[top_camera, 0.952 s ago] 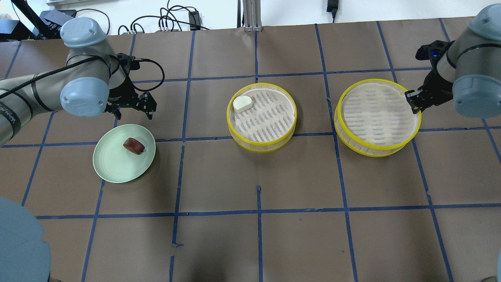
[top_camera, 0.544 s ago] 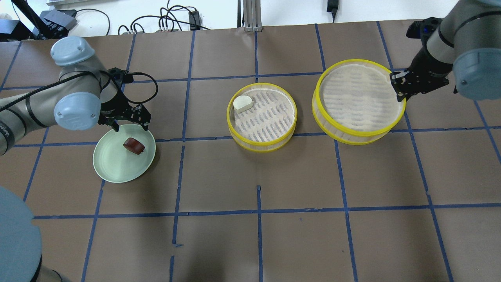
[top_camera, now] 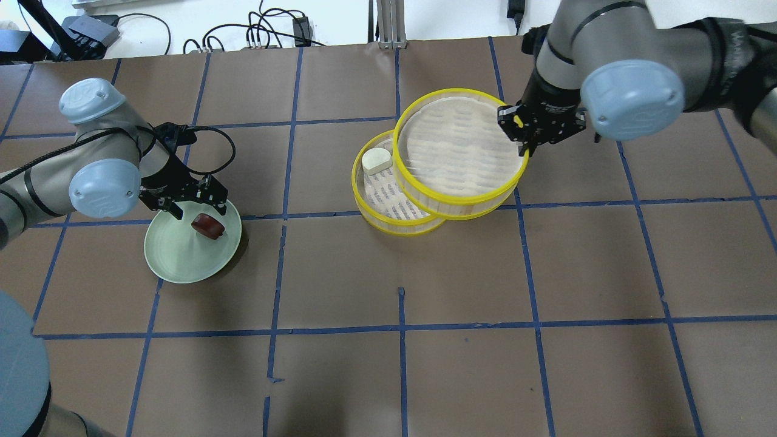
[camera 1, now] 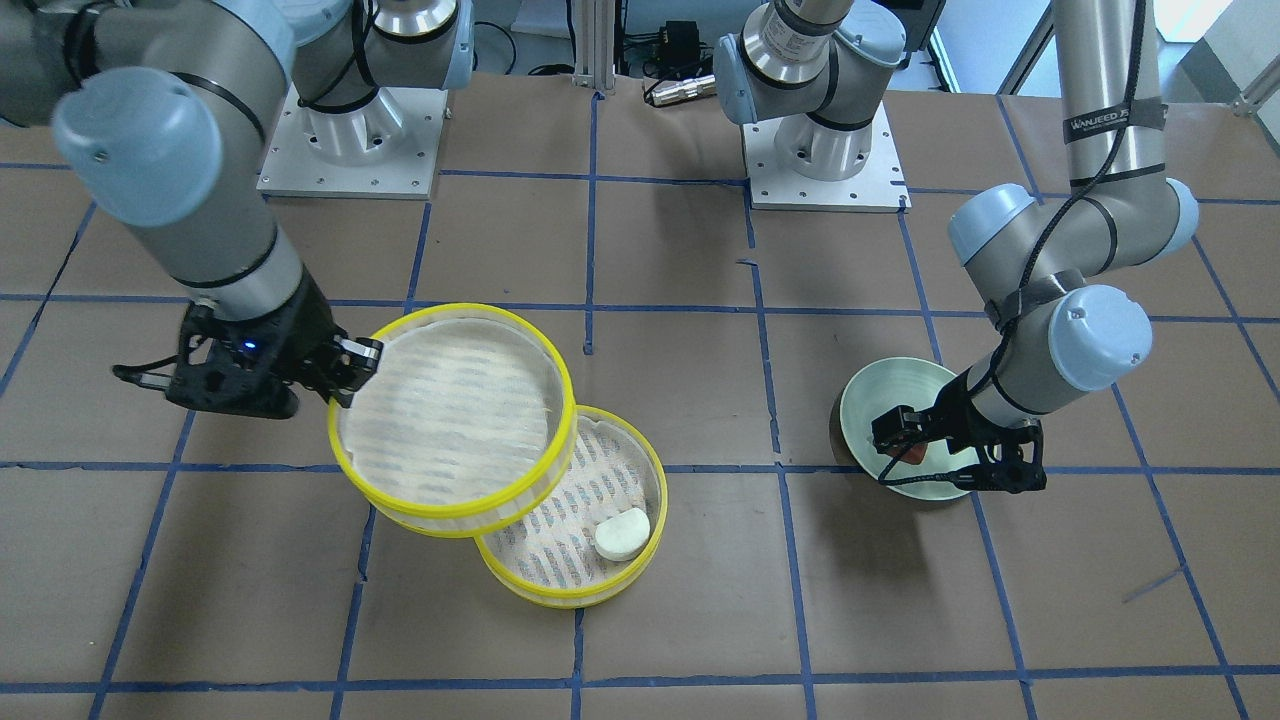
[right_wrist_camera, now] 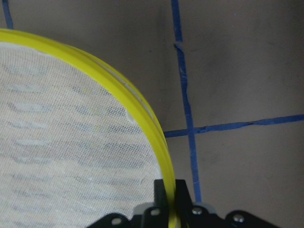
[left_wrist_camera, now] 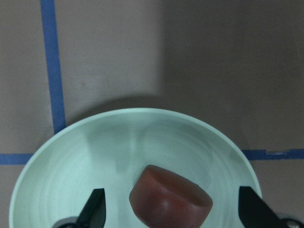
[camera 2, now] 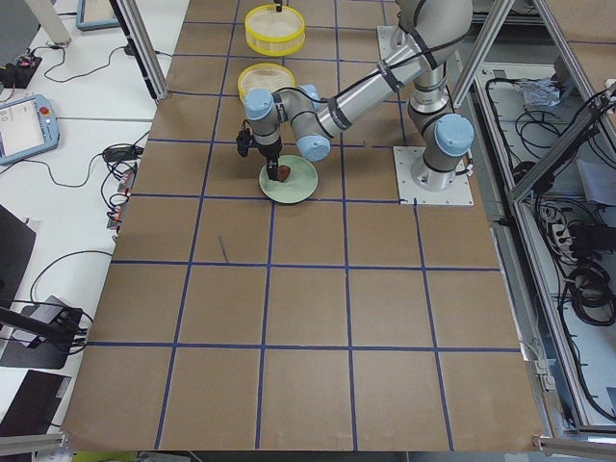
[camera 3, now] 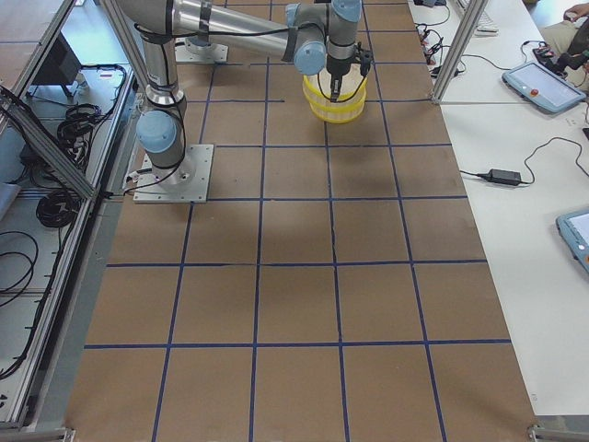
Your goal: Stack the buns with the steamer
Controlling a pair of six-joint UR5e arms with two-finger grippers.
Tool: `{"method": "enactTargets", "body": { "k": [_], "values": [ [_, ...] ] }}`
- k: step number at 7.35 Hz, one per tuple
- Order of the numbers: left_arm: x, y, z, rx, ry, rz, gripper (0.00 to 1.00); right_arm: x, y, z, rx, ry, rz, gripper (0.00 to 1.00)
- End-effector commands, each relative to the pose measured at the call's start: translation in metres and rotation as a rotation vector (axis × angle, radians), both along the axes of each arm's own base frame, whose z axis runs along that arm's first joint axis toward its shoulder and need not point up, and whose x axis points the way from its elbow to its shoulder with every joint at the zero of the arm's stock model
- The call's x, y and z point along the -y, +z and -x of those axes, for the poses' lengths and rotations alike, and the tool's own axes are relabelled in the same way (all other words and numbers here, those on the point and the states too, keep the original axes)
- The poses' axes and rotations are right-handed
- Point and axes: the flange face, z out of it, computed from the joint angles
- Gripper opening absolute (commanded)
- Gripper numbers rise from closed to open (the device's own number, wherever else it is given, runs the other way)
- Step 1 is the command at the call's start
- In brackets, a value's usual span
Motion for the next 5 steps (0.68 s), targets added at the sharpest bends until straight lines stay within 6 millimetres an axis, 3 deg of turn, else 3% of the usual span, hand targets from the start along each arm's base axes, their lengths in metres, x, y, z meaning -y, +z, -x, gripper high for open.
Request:
{"method": "enactTargets", "body": {
  "k": [1, 4, 5],
  "values": [
    [-0.0018, -0.0019, 0.0066, -0.003, 0.018, -0.006, 0.98, 0.0025, -0.0329, -0.0550, -0.078, -0.009, -0.031, 0.05],
    [-0.0022, -0.0104, 0.0108, -0.004, 0.015, -0.022, 0.93, 0.0091, -0.0315, -0.0594, -0.057, -0.036, 0.021, 0.05],
    [-0.0002, -0.0117, 0.0097, 0.001, 0.014, -0.022, 0.68, 0.0106, -0.0343, -0.0608, -0.055, -0.035, 0.024, 0.05]
  ]
}}
